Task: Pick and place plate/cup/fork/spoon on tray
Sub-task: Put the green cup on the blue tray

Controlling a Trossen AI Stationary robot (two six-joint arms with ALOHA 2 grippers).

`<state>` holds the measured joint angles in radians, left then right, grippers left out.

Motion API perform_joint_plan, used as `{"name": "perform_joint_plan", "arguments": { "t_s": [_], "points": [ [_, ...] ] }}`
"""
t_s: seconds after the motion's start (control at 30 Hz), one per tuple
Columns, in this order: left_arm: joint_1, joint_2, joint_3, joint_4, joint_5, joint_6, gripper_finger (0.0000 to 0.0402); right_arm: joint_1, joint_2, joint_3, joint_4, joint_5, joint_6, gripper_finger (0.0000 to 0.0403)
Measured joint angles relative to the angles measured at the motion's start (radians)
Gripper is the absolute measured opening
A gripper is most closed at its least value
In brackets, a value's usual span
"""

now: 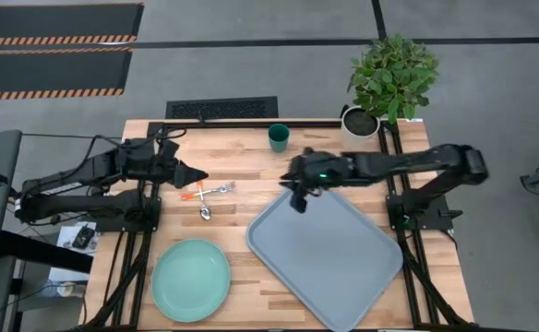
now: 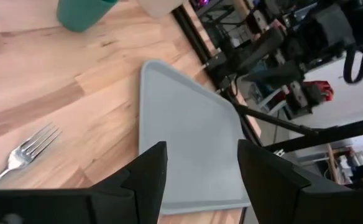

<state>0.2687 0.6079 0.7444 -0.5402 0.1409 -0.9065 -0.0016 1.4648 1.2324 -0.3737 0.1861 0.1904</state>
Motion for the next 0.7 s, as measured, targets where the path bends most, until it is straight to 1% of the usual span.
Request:
{"name": "perform_joint_plan", "arguments": {
  "t_s": [0.07,0.13,0.2,0.33,0.43,0.53,0.63,0.7],
  "points": [
    [0.0,-0.004,0.0,0.002,-0.003,0.015,0.0184,-0.019,0.075,0.095,-0.079,-0.05,-0.038,0.0106],
    [0.0,-0.018,0.0,-0.004,-0.007,0.03,0.0184,-0.035,0.147,0.194,-0.164,-0.075,-0.083,0.0118],
    [0.0,-0.026,0.0,0.003,-0.007,0.038,0.0184,-0.049,0.211,0.292,-0.236,-0.078,-0.138,0.014],
    [0.0,-0.046,0.0,-0.002,-0.007,0.05,0.0184,-0.08,0.324,0.476,-0.361,-0.064,-0.256,0.0196],
    [0.0,-0.054,0.0,-0.004,-0.007,0.05,0.0184,-0.134,0.401,0.581,-0.479,-0.057,-0.296,0.0228],
    [0.0,-0.055,0.0,-0.008,-0.006,0.049,0.0184,-0.208,0.449,0.626,-0.574,-0.054,-0.329,0.0241],
    [0.0,-0.054,0.0,-0.024,-0.007,0.049,0.0184,-0.283,0.481,0.627,-0.621,-0.055,-0.357,0.0242],
    [0.0,-0.054,0.0,-0.035,-0.01,0.052,0.0184,-0.329,0.497,0.627,-0.62,-0.056,-0.374,0.0239]
  ]
}}
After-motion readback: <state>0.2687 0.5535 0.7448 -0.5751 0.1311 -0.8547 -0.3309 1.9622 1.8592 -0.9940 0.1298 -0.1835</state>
